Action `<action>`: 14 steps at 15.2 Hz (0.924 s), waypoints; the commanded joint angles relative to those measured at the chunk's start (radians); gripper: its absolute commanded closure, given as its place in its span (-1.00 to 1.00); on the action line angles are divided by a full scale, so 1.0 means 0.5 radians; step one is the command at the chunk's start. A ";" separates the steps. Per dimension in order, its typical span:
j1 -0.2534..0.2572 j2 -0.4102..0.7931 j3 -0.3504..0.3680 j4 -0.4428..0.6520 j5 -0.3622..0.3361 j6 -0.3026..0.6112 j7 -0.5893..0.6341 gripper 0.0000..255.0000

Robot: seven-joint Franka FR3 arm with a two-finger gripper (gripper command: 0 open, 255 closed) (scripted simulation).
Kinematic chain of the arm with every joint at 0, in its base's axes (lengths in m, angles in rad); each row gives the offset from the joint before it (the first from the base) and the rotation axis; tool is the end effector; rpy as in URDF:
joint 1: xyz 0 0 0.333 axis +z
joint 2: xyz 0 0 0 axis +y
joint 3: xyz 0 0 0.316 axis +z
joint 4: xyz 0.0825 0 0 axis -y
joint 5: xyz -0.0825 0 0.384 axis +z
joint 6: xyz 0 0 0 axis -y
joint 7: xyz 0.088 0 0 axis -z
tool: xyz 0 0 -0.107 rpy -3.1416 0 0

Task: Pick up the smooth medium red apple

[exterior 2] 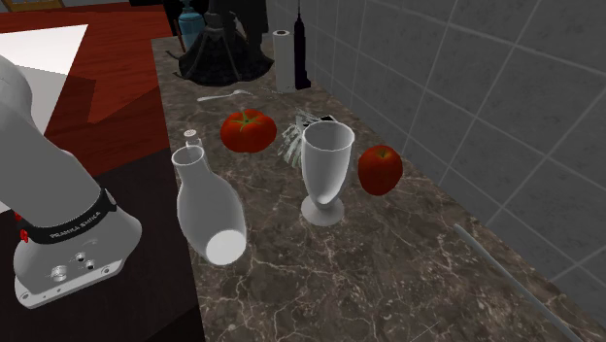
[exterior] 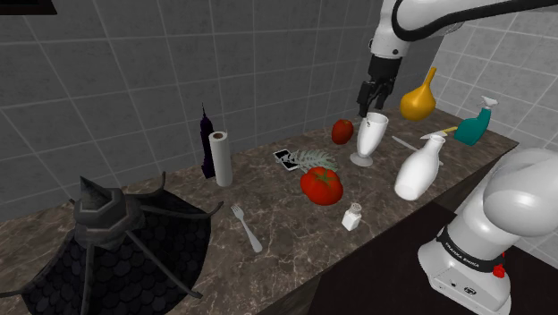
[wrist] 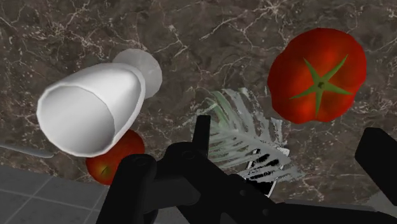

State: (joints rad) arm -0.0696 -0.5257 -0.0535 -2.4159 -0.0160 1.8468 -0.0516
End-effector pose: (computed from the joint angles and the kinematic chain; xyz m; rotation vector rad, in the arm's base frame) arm 0.3834 -0.0503 0.4944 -3.1244 0.0922 0.0670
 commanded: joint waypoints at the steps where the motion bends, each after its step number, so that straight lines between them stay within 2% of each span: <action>1: -0.031 0.117 -0.048 0.029 -0.026 0.115 -0.043 -1.00; 8: -0.112 0.526 -0.196 0.169 -0.052 0.469 -0.177 -1.00; 14: -0.172 0.909 -0.308 0.381 0.006 0.708 -0.314 -1.00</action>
State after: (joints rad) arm -0.1507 -0.1029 -0.1989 -2.2395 -0.0194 2.1769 -0.1973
